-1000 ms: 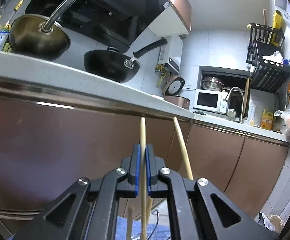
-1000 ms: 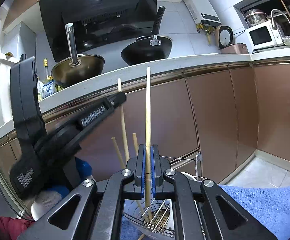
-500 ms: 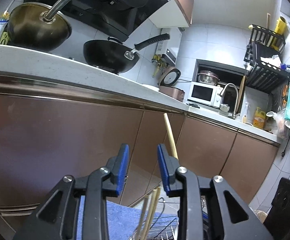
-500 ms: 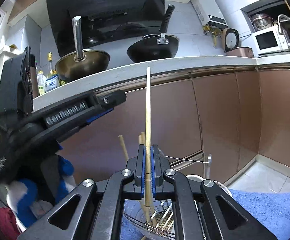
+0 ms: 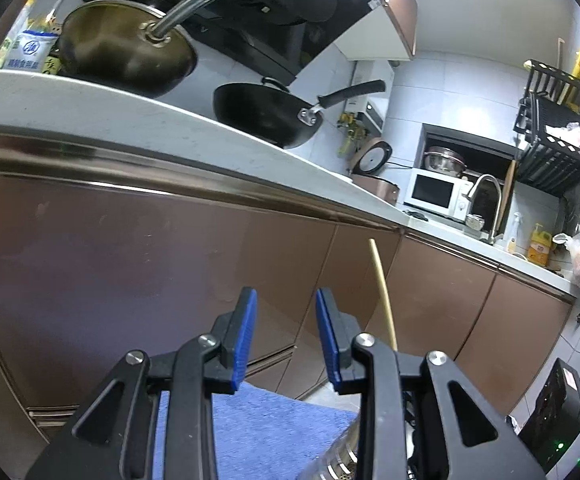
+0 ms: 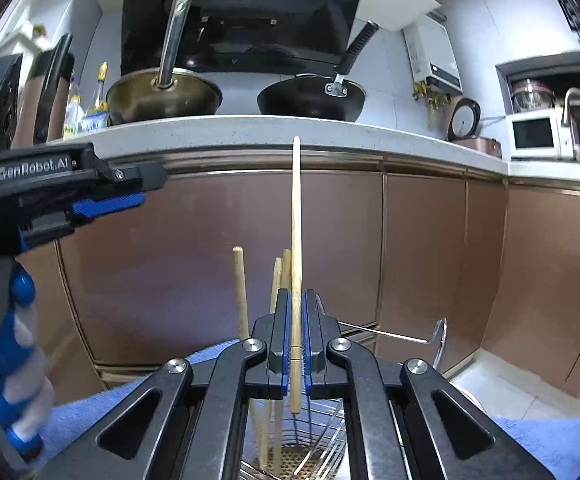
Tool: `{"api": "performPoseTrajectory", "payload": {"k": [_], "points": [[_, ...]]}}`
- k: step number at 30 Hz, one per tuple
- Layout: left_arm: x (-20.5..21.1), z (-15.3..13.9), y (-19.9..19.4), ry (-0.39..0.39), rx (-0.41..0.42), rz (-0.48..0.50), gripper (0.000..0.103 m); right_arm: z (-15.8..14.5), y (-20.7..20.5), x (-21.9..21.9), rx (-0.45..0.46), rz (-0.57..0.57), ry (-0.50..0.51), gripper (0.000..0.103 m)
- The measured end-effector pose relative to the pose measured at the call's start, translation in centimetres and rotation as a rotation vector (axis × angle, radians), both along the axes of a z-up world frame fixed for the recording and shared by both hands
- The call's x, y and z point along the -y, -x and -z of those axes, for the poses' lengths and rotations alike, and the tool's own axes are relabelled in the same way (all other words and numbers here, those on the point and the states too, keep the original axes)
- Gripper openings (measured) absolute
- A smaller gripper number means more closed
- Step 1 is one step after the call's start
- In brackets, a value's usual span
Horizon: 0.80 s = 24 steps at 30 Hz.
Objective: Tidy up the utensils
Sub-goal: 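Lift both chopsticks and lower them into the clear holder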
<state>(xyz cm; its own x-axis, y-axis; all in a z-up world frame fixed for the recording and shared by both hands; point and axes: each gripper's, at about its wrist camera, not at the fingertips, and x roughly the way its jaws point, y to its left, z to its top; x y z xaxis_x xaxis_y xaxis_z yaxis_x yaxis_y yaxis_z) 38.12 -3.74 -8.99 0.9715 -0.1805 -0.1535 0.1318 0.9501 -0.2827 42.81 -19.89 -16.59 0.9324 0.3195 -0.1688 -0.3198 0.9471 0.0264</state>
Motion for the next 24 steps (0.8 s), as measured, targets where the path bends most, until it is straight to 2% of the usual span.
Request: {"api": "performPoseTrajectory", "payload": {"k": [5,8,17,24], "points": [[-0.9,0.4,0.1,0.010,-0.019,-0.014,0.029,0.6,0.4,-0.7,-0.006,-0.018,0.070,0.005],[-1.1,0.6,0.3,0.008,-0.024,-0.022,0.029,1.2,0.1,-1.5,-0.040,-0.037,0.121,0.005],[-1.8,0.8,0.7,0.015,-0.037,-0.040,0.029,1.3,0.3,-1.0,-0.117,-0.061,0.110,0.005],[-2.2,0.9,0.7,0.016,-0.050,-0.047,0.029,0.6,-0.8,-1.3,-0.241,-0.074,0.138,0.004]]}}
